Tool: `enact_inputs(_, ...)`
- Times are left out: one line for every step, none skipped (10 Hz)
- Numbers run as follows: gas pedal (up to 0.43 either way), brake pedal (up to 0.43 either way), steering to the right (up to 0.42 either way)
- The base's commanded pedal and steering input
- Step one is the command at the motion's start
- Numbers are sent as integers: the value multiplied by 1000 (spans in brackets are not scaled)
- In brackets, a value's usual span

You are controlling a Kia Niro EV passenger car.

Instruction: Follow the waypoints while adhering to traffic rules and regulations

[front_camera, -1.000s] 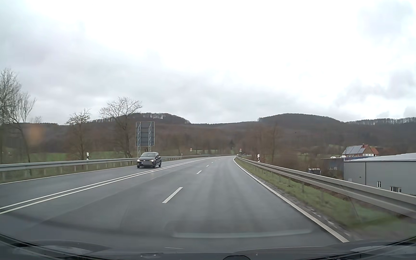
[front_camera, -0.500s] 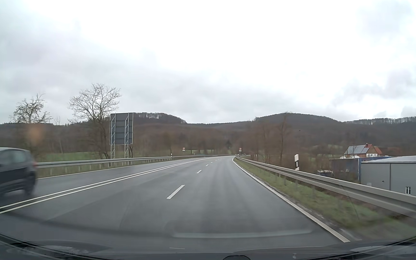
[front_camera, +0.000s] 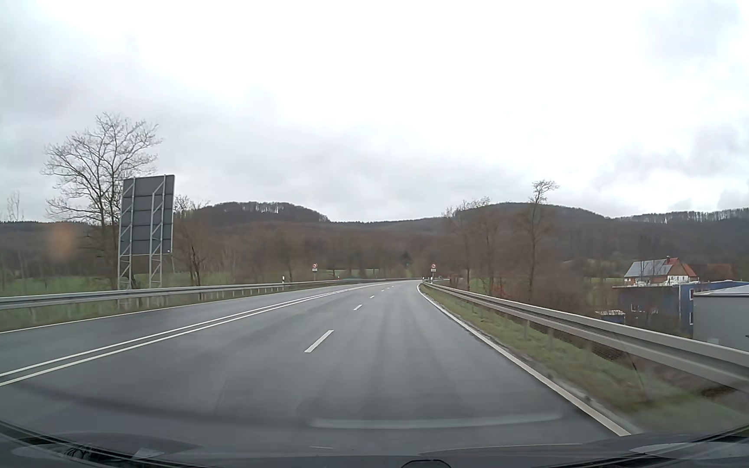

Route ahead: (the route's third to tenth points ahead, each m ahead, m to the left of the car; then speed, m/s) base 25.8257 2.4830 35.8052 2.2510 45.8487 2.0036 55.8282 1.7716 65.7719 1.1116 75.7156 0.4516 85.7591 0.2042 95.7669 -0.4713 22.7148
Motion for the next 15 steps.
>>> enact_inputs(311, 0, 6)
enact_inputs(299, 0, 6)
enact_inputs(299, 0, 6)
enact_inputs(311, 0, 6)
enact_inputs(331, 0, 6)
enact_inputs(358, 0, 6)
enact_inputs(370, 0, 5)
enact_inputs(370, 0, 4)
enact_inputs(370, 0, 4)
enact_inputs(370, 0, 3)
enact_inputs(358, 0, 3)
enact_inputs(319, 0, 3)
enact_inputs(311, 0, 3)
enact_inputs(299, 0, 4)
enact_inputs(287, 0, 3)
